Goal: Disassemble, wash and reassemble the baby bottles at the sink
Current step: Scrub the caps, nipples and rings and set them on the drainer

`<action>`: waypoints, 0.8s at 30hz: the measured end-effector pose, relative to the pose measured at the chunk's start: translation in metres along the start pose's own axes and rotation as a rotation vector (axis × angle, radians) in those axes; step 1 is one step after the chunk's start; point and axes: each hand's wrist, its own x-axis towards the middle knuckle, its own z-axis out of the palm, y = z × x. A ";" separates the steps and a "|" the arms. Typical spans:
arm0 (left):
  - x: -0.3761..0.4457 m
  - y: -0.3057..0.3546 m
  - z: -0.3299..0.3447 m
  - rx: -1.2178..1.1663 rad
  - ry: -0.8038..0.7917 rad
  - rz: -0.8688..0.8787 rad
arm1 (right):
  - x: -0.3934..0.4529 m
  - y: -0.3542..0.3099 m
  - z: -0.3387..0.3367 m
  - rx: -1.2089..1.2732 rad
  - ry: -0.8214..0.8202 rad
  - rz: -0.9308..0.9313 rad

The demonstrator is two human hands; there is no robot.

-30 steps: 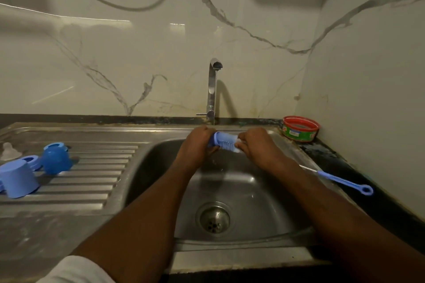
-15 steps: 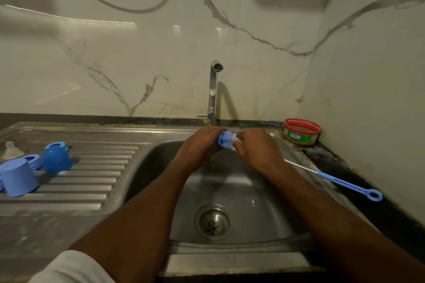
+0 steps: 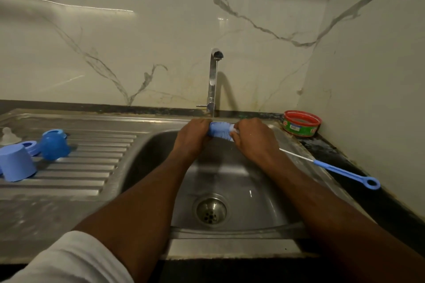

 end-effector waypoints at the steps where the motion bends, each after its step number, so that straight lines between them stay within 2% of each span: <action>1: 0.000 0.000 0.000 -0.020 -0.019 0.022 | 0.002 -0.001 0.002 0.005 -0.020 0.002; 5: 0.000 0.007 -0.003 -0.045 -0.033 0.177 | -0.002 0.005 0.000 0.013 -0.002 0.004; 9: -0.001 0.000 0.001 -0.041 -0.028 -0.012 | -0.005 0.005 0.001 0.025 0.023 -0.031; 13: -0.001 0.005 0.000 -0.073 -0.041 0.200 | -0.007 0.006 0.002 0.027 0.033 -0.036; 15: 0.000 0.006 -0.001 -0.079 0.020 0.130 | -0.007 0.007 0.001 0.059 0.072 -0.026; 17: 0.002 0.003 0.000 -0.086 0.046 0.024 | -0.003 0.004 0.000 0.023 0.025 -0.027; 20: 0.001 0.008 0.001 -0.108 -0.043 0.129 | -0.002 0.001 0.002 0.010 -0.076 0.006; 22: -0.001 0.009 0.000 -0.090 -0.019 0.171 | -0.004 0.003 0.005 0.056 -0.023 0.021; 24: 0.001 0.003 0.000 -0.086 0.065 0.064 | -0.008 0.002 0.003 0.082 0.058 -0.002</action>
